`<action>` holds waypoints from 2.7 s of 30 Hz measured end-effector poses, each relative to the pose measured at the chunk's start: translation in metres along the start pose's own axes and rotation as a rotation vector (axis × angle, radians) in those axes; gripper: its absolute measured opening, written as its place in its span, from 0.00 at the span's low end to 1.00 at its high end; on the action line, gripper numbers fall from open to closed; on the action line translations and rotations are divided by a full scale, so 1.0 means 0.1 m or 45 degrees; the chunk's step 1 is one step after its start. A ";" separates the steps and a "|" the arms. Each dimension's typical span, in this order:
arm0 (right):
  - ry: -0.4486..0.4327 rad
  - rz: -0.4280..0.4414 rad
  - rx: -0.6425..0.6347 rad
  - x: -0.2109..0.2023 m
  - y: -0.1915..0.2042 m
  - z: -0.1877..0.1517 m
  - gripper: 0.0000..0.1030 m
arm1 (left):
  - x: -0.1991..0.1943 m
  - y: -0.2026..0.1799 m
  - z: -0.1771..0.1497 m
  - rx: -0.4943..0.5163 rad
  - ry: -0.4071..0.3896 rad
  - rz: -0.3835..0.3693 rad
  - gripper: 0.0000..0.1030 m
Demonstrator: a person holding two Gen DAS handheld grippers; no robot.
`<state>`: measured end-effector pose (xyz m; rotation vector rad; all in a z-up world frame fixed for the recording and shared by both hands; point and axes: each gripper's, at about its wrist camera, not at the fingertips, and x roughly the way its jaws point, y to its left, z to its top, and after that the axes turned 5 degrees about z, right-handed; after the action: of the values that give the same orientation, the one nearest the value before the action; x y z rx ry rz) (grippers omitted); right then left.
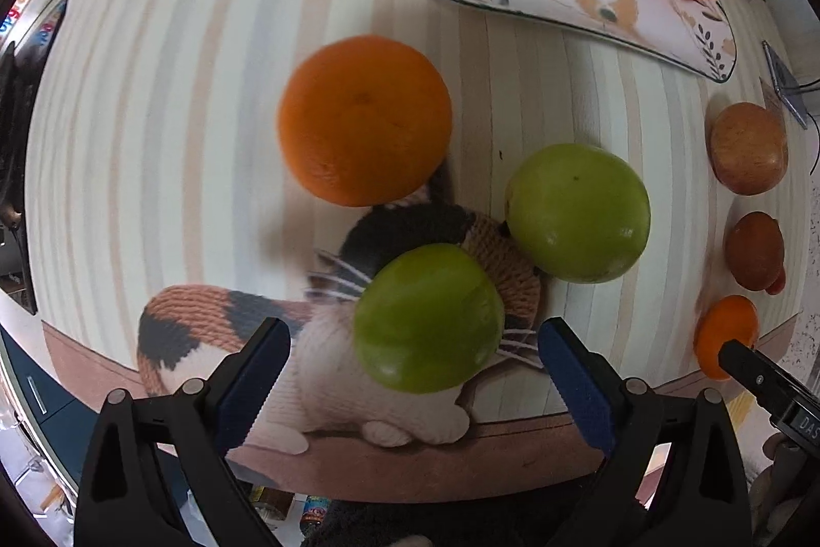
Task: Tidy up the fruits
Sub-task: 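Grasp a green apple with the left tool while the right tool grasps a small orange, then place the green apple on the plate with the left tool while the right tool places the small orange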
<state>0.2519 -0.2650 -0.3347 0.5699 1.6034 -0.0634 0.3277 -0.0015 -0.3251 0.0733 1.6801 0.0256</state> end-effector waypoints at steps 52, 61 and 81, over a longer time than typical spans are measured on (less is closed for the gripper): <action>-0.050 -0.030 -0.291 0.01 1.40 1.77 0.64 | -0.25 0.06 1.92 -0.018 0.057 -0.019 0.55; -0.009 0.023 -0.271 -0.15 1.40 1.89 0.91 | -0.43 0.09 1.66 -0.037 0.031 -0.052 0.80; -0.242 -0.076 -0.466 -0.94 1.58 1.17 0.91 | -1.55 0.28 0.75 -0.074 -0.339 -0.065 0.81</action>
<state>0.4223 -0.2005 -0.2146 0.2242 1.4024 0.1262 0.4196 0.0146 -0.1777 -0.0103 1.4135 0.0253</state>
